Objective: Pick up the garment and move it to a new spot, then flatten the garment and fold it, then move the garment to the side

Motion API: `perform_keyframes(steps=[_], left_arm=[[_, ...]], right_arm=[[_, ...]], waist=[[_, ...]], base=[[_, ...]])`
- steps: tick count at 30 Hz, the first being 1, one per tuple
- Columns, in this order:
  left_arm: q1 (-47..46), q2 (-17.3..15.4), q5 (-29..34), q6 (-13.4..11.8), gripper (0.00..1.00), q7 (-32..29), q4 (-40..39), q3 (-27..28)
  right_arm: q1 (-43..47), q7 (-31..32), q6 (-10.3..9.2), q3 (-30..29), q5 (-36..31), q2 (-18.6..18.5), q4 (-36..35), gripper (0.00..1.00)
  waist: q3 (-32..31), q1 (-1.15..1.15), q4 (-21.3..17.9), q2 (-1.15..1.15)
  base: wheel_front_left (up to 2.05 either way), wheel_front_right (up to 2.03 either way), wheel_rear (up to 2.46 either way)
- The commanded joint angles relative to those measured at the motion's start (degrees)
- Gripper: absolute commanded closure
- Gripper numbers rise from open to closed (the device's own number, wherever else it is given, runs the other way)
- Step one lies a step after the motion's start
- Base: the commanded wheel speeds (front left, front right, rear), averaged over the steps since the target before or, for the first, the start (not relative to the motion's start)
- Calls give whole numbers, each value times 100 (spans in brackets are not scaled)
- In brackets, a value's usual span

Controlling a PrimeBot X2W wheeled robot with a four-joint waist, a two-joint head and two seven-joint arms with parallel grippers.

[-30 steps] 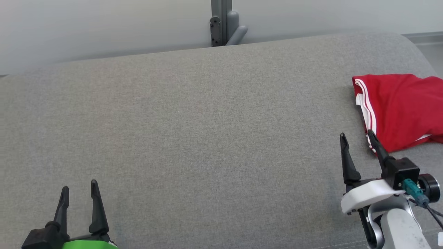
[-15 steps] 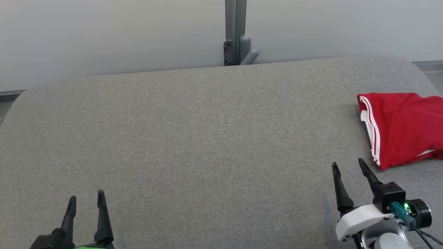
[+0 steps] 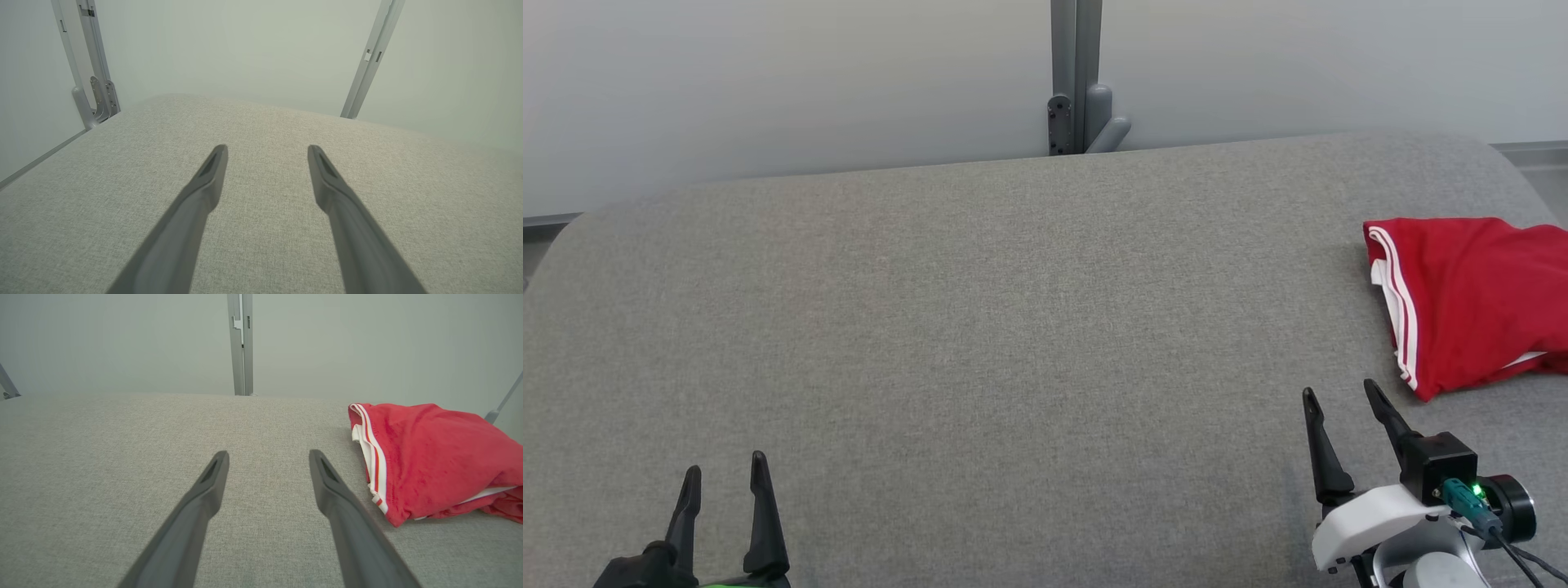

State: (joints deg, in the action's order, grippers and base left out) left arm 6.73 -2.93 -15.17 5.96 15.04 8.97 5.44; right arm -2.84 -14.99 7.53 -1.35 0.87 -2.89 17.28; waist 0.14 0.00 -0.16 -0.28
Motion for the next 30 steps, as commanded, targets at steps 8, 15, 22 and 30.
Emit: perform_keyframes(steps=[8,15,22,30], left_arm=[[-2,-4,8,-30,0,15,20,-10],[-6,-4,23,-41,0,15,32,-17],[-8,-4,-8,-53,0,15,47,-23],[-5,-1,6,-48,0,1,44,-30]], right_arm=[[-52,-23,-10,51,152,-6,107,0],[-55,-23,-10,137,198,-6,164,0],[-69,-23,-10,170,196,-5,215,0],[-32,-2,0,167,190,0,211,0]], waist=[[27,0,-15,28],[31,0,2,28],[26,0,4,28],[27,0,4,1]], base=[[0,0,0],[0,0,0],[0,0,0],[0,0,0]])
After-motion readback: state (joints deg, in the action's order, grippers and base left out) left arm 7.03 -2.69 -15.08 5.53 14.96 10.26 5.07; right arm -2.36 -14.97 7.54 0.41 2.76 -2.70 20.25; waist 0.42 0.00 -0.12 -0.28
